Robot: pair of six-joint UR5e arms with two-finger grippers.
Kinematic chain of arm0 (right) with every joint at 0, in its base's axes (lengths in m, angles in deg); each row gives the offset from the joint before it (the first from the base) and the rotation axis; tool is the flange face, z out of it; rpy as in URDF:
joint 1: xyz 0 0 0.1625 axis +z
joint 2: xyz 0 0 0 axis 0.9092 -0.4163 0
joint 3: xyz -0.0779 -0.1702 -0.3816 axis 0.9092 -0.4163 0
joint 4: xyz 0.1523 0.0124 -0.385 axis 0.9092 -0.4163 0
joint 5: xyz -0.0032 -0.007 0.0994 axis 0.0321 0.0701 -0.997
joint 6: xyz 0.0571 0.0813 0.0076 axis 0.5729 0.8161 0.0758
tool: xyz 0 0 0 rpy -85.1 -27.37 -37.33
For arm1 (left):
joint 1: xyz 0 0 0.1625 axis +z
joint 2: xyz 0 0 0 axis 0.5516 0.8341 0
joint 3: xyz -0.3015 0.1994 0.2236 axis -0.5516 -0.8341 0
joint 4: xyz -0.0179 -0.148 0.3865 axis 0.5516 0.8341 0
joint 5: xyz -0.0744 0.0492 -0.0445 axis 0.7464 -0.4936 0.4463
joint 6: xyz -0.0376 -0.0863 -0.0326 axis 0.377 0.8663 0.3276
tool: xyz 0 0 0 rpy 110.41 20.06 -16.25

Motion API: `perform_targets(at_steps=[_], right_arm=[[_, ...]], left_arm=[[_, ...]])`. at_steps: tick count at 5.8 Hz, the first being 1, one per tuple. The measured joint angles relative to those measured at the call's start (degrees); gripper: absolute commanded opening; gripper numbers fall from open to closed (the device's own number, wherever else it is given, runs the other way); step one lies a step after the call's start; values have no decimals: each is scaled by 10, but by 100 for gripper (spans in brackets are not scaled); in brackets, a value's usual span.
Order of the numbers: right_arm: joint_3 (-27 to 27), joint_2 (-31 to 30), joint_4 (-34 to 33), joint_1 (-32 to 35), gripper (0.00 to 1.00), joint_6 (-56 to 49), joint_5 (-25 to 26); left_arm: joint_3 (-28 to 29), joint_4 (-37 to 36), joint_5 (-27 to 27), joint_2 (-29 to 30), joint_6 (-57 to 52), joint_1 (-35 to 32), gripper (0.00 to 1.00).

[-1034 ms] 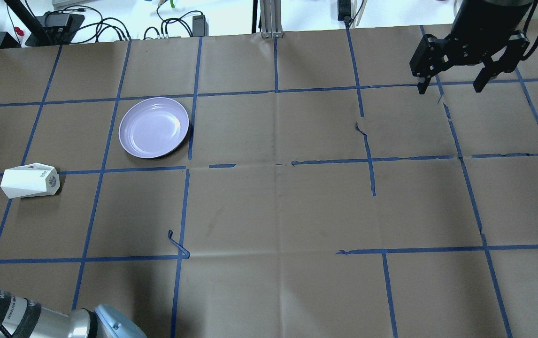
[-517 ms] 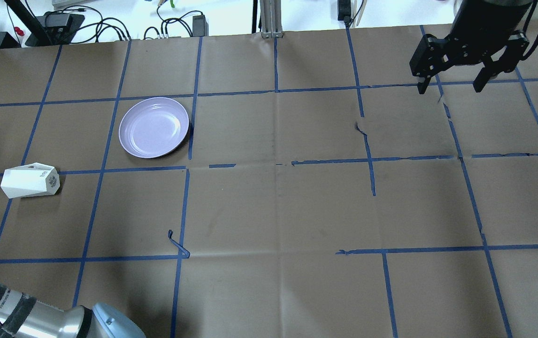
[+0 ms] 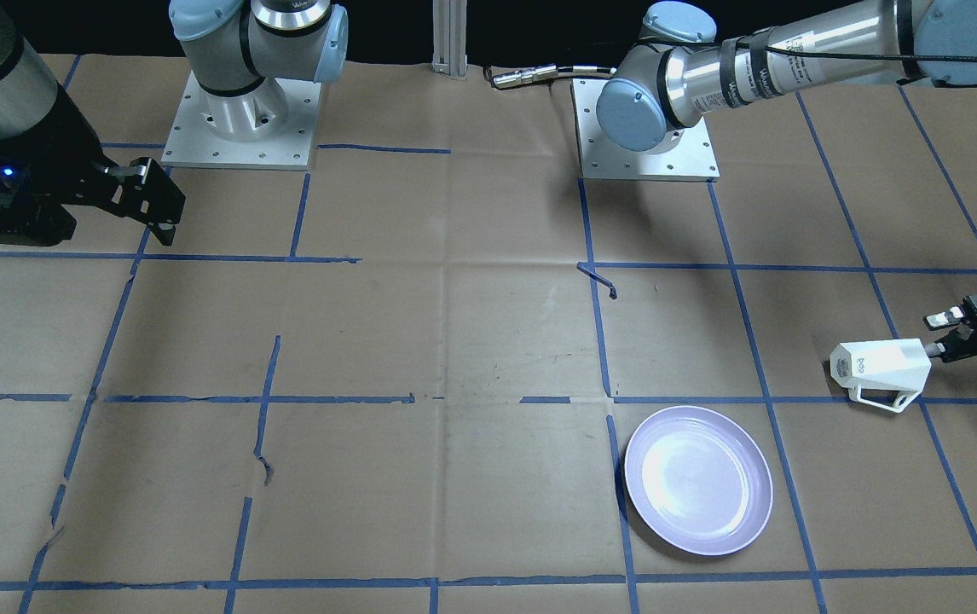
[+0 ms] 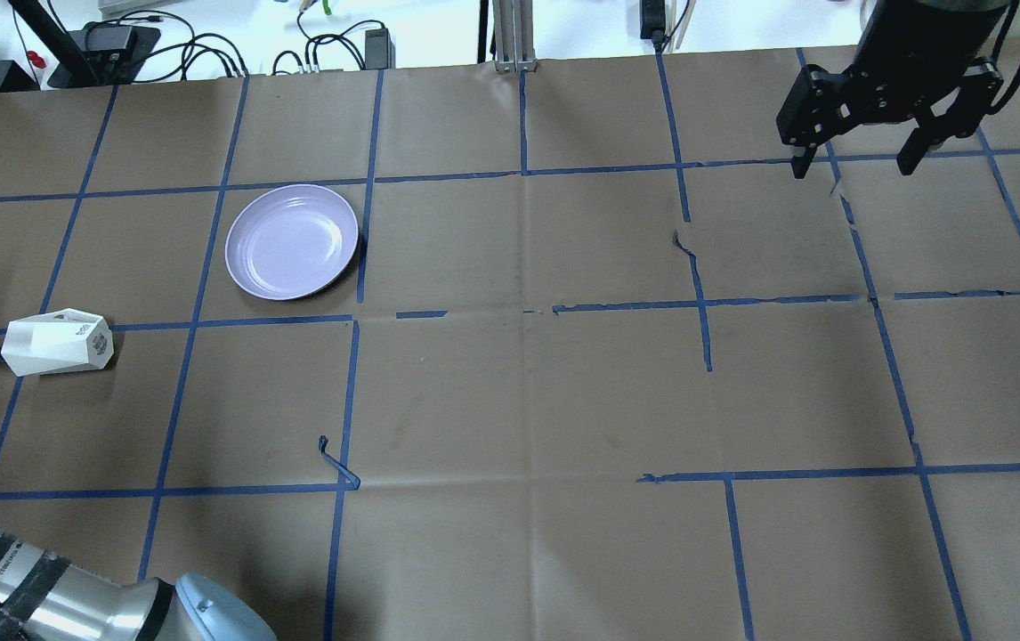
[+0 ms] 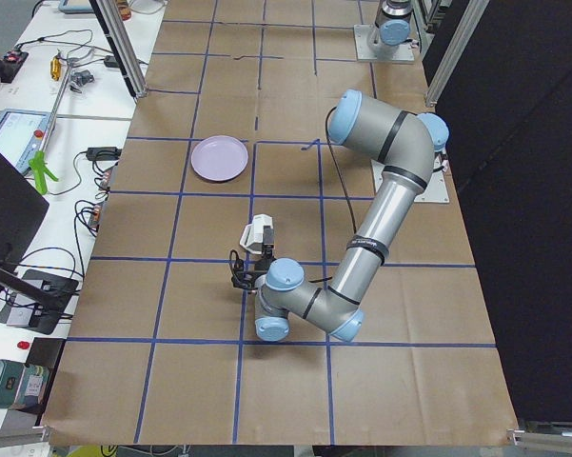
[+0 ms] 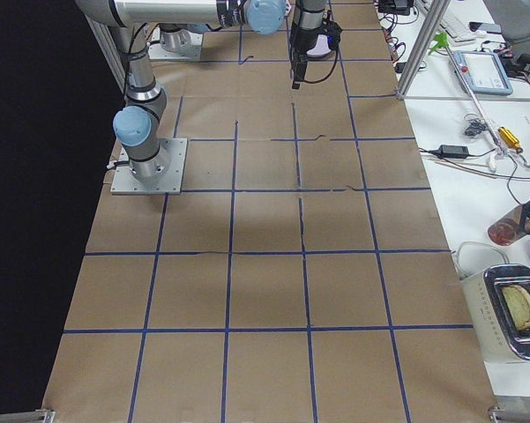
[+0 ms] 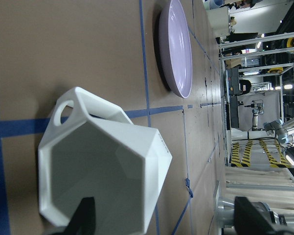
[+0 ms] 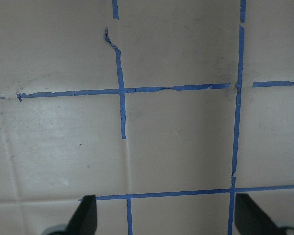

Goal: Flip cup and place on plate
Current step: 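Close the left gripper on the white cup's rim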

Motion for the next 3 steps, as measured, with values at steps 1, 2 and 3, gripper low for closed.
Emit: perform_targets(at_steps=[1, 2, 3], right_arm=[[0, 0, 0, 0, 100, 0, 0], [0, 0, 0, 0, 100, 0, 0], [0, 0, 0, 0, 100, 0, 0]], left_arm=[[-1, 5, 14, 5, -5, -3, 98], [-3, 7, 38, 6, -5, -7, 69], [-4, 13, 56, 7, -4, -9, 36]])
